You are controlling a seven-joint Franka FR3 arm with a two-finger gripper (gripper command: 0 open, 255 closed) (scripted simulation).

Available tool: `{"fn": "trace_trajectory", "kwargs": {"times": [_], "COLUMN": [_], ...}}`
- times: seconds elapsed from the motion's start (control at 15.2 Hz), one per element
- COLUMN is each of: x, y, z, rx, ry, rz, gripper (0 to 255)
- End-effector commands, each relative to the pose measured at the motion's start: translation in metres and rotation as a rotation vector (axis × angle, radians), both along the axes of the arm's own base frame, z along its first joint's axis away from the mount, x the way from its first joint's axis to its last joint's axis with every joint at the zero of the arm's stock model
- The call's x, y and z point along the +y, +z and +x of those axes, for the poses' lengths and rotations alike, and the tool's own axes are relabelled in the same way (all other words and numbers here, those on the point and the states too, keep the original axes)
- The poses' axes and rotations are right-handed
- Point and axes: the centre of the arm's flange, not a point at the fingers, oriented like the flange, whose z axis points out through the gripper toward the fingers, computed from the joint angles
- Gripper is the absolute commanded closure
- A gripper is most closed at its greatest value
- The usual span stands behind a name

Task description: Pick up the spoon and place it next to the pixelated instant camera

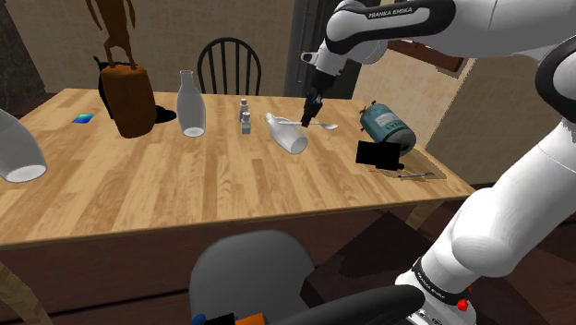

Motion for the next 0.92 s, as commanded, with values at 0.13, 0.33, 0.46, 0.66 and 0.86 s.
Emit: {"fn": "trace_trajectory", "kwargs": {"times": [0.13, 0.33, 0.46, 0.66, 0.86], "x": [-0.041, -0.073, -0.095, -0.102, -0.102], "y": [-0.002, -0.001, -0.001, -0.012, -0.028], "z": [-0.032, -0.056, -0.071, -0.076, -0.076], "rx": [0.0, 0.0, 0.0, 0.0, 0.0], "ry": [0.001, 0.001, 0.001, 0.001, 0.001], "rz": [0.001, 0.001, 0.001, 0.001, 0.001], "gripper": [255, 255, 255, 255, 255]}}
